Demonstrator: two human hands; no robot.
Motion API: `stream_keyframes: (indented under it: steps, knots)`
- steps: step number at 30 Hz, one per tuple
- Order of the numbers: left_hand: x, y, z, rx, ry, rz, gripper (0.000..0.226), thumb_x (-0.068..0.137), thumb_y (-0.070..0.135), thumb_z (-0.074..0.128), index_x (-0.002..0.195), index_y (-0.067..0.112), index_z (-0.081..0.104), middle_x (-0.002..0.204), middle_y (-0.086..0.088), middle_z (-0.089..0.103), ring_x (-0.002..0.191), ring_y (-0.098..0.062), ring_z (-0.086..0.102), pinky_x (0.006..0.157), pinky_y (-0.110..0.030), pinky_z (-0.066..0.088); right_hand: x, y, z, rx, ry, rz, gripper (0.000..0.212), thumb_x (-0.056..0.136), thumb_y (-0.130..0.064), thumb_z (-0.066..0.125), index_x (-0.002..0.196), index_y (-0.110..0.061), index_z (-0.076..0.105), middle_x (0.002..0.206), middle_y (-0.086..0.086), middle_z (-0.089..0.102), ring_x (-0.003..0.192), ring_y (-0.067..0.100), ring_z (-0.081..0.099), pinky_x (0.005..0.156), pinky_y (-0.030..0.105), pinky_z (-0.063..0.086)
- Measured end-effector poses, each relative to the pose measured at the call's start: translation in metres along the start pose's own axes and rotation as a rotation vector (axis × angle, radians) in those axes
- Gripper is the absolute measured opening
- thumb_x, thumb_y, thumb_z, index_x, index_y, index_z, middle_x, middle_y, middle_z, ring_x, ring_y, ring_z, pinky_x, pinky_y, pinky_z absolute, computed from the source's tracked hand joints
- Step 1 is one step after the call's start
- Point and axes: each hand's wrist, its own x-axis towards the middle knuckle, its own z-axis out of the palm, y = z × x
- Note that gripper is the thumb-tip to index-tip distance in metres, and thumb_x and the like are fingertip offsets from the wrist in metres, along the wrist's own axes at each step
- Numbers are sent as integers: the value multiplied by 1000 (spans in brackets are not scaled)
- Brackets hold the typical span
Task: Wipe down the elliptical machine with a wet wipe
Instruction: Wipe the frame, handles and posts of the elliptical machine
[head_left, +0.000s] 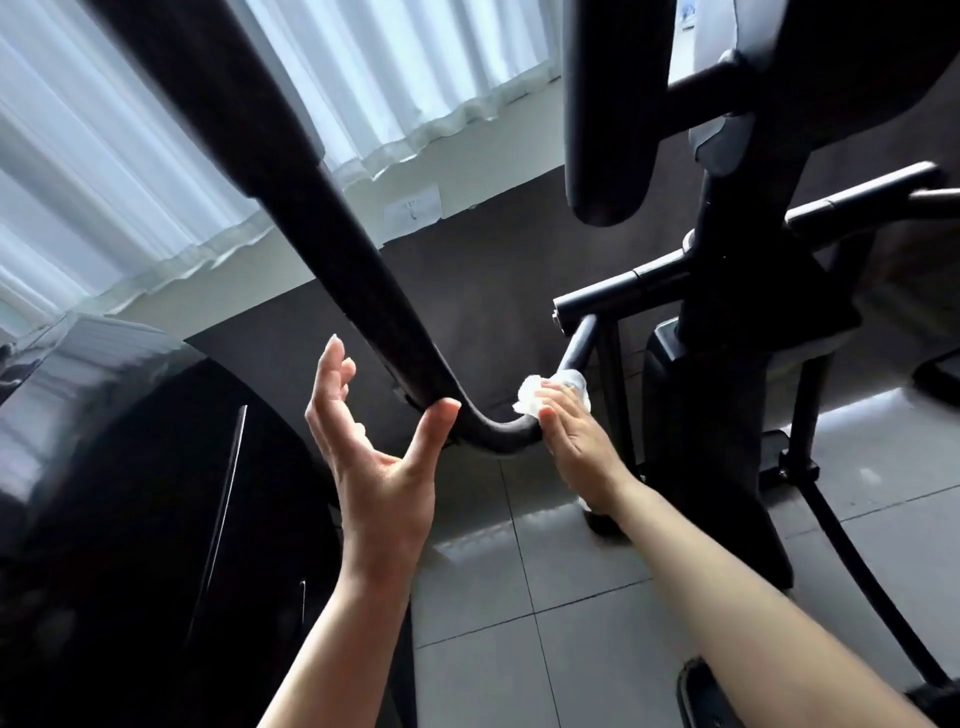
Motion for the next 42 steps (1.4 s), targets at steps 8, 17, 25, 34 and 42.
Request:
stream_keyframes:
  steps: [8, 17, 25, 34, 42]
  knots:
    - [-1, 2, 1, -15, -24, -69, 93, 62, 61, 69, 139, 60, 16, 142, 17, 27, 136, 8, 23, 117, -46, 17, 49, 29, -32, -238, -81, 120, 52, 96, -36, 26, 107, -8, 68, 129, 4, 57, 144, 23, 24, 116, 20, 2]
    - [-4, 2, 2, -82, -44, -176, 105, 57, 70, 72, 144, 56, 16, 145, 21, 30, 132, 17, 23, 118, -47, 19, -25, -95, 5, 672, -73, 312, 39, 104, -12, 28, 86, -6, 62, 84, -14, 68, 94, -4, 61, 91, 13, 44]
    - [1, 5, -2, -88, -42, -162, 100, 57, 60, 74, 138, 63, 14, 145, 18, 30, 135, 10, 24, 119, -46, 20, 32, 13, -44, -188, -395, 84, 67, 99, -55, 25, 122, -4, 63, 132, 8, 54, 137, 13, 25, 117, 25, 9]
    - [12, 1, -11, -41, -123, -162, 119, 53, 63, 73, 146, 56, 0, 148, 21, 20, 139, 6, 15, 111, -35, 18, 53, 29, -12, -172, -71, 194, 33, 91, -39, 36, 79, -21, 61, 109, -3, 55, 133, 23, 33, 114, 27, 14]
    - [8, -1, -7, -189, -153, -244, 116, 59, 54, 79, 147, 54, 3, 150, 14, 23, 134, 4, 19, 111, -34, 20, -29, -96, 32, 620, 54, 294, 26, 94, -33, 39, 100, -20, 61, 107, -1, 54, 114, 13, 50, 106, 27, 35]
